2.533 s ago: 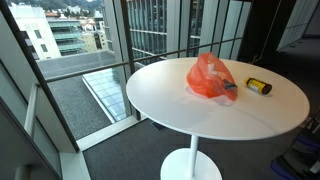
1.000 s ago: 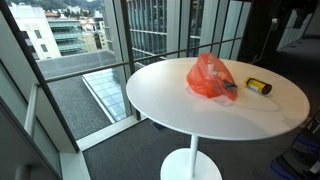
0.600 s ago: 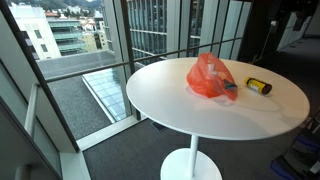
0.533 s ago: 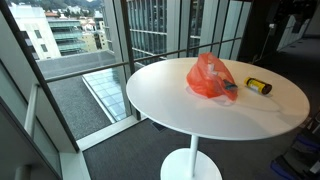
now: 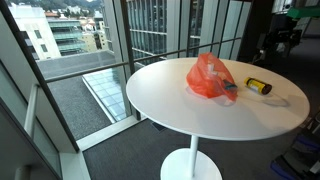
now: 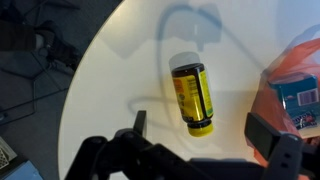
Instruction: Put the brown bottle inside the plastic bag
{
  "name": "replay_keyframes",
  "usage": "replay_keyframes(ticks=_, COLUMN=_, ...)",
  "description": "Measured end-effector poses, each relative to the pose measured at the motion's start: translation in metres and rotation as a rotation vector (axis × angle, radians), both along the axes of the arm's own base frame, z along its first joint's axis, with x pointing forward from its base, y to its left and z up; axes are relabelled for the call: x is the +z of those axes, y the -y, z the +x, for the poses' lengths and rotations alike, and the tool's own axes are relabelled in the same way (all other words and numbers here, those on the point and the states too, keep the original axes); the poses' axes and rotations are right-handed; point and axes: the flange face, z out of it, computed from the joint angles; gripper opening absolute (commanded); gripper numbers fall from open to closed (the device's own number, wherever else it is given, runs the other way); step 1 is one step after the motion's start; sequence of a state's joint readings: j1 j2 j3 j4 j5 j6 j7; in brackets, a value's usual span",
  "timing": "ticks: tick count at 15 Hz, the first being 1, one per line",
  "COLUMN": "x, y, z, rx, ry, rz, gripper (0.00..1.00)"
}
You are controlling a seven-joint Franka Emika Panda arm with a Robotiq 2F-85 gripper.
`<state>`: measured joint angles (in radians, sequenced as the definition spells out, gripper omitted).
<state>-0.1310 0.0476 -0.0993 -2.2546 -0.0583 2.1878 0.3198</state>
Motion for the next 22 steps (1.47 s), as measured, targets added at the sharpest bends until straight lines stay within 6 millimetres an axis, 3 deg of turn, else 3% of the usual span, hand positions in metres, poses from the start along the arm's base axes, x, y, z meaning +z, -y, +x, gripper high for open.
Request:
replay_keyframes(ticks=7, x=-0.075, y=0.008, z=0.01, rx=0.011, ry=-0.013, rz=-0.008, gripper=1.0)
replay_keyframes(ticks=16, x=-0.117, y=0.007, z=0.016, rx=0.025, ry=0.01, rz=-0.024, gripper=1.0)
replay_keyframes(ticks=17, x=-0.12, y=0.006, z=0.016, rx=0.026, ry=0.009, rz=-0.025, gripper=0.75)
replay_keyframes(ticks=19, x=-0.125, y=0.005, z=0.016, rx=0.028, ry=0.007, rz=-0.029, gripper=0.66)
replay_keyframes(ticks=22, x=-0.131, y=0.003, z=0.016, rx=0.032, ry=0.002, rz=-0.033, gripper=0.4)
